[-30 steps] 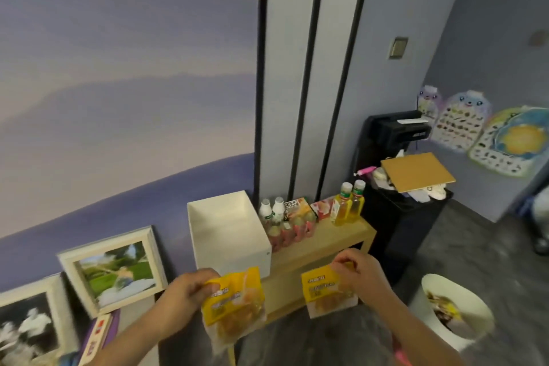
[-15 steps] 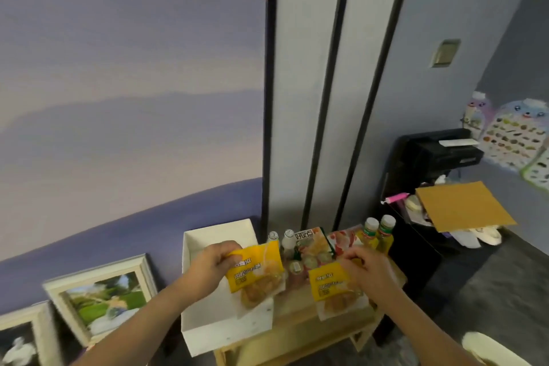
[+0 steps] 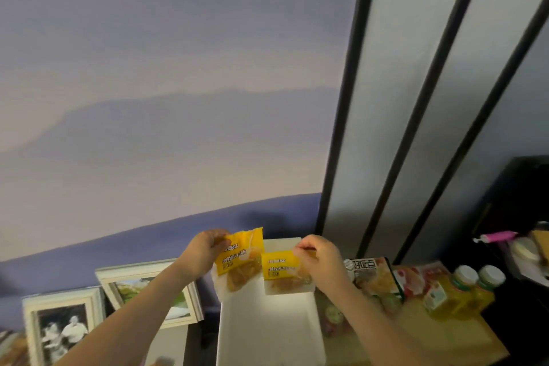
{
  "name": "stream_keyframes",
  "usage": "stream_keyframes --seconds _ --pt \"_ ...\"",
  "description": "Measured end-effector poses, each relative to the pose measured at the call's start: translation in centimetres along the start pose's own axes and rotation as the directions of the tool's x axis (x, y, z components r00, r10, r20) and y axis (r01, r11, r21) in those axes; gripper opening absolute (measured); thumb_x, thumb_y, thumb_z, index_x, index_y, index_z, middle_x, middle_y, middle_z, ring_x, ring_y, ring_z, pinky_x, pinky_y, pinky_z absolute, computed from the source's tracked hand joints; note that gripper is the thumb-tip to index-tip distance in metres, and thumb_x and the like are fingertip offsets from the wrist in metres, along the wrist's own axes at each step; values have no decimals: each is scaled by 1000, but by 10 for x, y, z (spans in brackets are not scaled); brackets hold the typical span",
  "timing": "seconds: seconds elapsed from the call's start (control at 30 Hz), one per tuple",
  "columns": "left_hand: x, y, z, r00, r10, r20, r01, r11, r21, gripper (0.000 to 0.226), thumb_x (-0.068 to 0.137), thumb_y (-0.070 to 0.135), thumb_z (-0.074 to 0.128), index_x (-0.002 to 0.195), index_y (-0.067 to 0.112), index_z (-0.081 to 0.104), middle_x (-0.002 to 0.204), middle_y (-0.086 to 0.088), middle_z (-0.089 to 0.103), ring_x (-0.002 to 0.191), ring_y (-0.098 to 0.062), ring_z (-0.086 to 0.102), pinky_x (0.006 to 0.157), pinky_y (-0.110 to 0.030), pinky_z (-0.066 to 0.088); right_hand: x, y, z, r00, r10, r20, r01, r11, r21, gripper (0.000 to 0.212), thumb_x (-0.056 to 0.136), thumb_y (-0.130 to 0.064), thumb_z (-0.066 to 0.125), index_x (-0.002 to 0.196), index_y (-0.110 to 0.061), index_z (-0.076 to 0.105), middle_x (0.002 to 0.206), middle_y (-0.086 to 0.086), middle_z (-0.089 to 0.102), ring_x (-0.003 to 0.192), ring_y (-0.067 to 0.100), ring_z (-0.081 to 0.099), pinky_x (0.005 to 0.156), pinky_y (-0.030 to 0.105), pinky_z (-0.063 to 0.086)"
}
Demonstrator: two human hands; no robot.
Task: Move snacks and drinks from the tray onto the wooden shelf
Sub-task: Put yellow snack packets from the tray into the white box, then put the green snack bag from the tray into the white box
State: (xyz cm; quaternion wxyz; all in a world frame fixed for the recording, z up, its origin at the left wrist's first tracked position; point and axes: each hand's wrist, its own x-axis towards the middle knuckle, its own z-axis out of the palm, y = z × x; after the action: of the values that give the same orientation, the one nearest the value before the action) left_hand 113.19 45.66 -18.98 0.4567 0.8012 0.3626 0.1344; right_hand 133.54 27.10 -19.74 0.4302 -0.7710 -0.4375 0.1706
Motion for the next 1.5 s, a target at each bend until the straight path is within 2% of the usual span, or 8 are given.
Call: stream_keyframes --seconds 0.23,0.43,0.53,0.63,0.83,0.97,1.2,1.5 --pt "56 -43 8 990 -79 112 85 995 -49 12 92 15 58 82 13 64 81 -12 63 80 -27 62 84 -50 52 20 30 37 979 78 189 -71 997 -44 7 84 -26 67 78 -26 64 78 -10 66 80 3 60 68 14 45" --pt "87 -56 52 931 -152 332 152 988 27 14 93 21 56 82 29 60 82 5 61 76 -9 60 69 -18 50 25 51 66 918 198 344 -175 980 -96 14 87 -31 64 76 -36 56 78 -10 62 78 3 59 69 16 46" --pt "91 -75 72 891 -194 409 191 980 49 9 93 22 58 90 30 60 95 3 63 86 -13 62 77 -21 52 21 63 78 885 266 383 -234 964 -129 10 90 -32 61 81 -34 56 84 -13 61 81 0 59 70 14 45" --pt "95 -94 89 919 -223 325 200 974 103 7 91 27 59 96 32 62 107 -1 65 97 -19 63 93 -35 54 17 75 87 887 311 342 -279 950 -142 12 90 -29 61 82 -37 57 88 -11 63 84 1 60 77 16 48" --pt "98 -80 88 988 -136 79 106 945 310 44 93 33 57 135 30 45 133 3 55 116 -17 54 95 -24 43 19 70 85 937 280 208 -241 951 -196 30 88 -28 63 96 -50 44 104 -25 50 95 -7 51 86 11 40" --pt "89 -73 71 992 -86 96 43 924 379 52 90 39 58 138 33 40 142 2 45 129 -21 43 106 -33 38 25 56 66 966 217 142 -182 957 -224 44 89 -31 64 130 -28 49 122 -14 48 113 3 48 92 17 36" --pt "30 -75 29 999 38 9 -39 924 381 56 88 39 62 138 25 43 143 0 45 129 -21 44 106 -32 36 -5 42 32 990 142 12 -133 951 -280 62 84 -37 69 138 -19 45 136 1 50 124 19 47 100 33 39" --pt "-170 -111 -8 991 -29 -134 67 955 289 61 84 36 68 138 17 45 144 -8 44 135 -27 38 109 -37 34 -136 22 26 998 45 52 -21 917 -398 79 76 -39 76 142 -11 40 144 11 45 129 30 44 102 42 39"
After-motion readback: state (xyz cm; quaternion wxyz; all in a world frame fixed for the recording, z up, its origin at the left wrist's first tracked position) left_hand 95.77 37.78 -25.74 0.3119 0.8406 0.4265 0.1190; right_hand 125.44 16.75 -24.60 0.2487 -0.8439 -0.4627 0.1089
